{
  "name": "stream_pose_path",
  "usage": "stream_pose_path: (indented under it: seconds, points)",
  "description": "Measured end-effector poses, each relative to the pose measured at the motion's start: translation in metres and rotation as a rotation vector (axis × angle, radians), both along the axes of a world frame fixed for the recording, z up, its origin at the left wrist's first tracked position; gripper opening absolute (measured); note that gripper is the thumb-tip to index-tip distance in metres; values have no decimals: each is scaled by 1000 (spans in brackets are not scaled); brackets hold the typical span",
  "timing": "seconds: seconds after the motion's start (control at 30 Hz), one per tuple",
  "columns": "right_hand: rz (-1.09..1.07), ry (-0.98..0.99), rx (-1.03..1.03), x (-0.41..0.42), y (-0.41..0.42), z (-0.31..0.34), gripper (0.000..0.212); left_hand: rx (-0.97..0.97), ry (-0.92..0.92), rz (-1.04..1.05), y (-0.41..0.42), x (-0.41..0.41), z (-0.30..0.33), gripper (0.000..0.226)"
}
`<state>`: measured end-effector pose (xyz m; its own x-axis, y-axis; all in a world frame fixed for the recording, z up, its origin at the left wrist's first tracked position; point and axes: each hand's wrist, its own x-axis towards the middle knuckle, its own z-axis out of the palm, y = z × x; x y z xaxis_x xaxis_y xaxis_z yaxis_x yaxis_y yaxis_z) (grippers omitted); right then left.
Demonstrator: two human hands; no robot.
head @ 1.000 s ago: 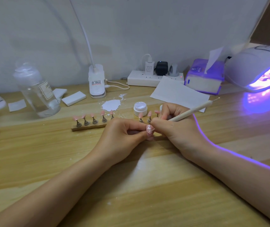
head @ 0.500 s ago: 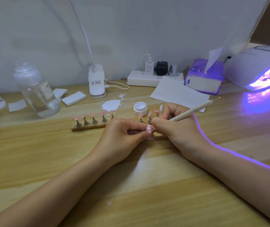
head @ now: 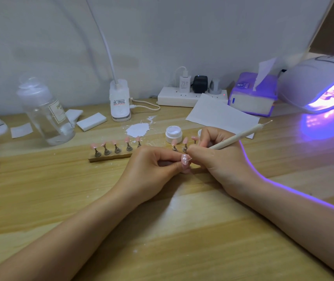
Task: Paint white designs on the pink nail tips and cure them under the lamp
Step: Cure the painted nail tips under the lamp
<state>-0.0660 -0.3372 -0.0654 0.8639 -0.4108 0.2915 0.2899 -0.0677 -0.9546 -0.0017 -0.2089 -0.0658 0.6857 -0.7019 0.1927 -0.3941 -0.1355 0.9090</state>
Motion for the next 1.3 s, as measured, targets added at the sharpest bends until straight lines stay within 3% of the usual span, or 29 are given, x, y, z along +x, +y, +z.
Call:
stream_pose_path:
  seconds: [0.8,0.93,1.13,1.3]
  points:
    - [-34,-9,-7,0,-1,-2,36,-4,-6,17,0,-1,1,6]
    - [-70,-34,134,2,0,1,45,-8,22,16,0,-2,1,10]
    - [-135,-115,316,4,-5,2,41,-38,73,75,1,-4,1,8]
    - [-182,-98,358,4,-7,2,41,-199,1,60,4,-7,2,4]
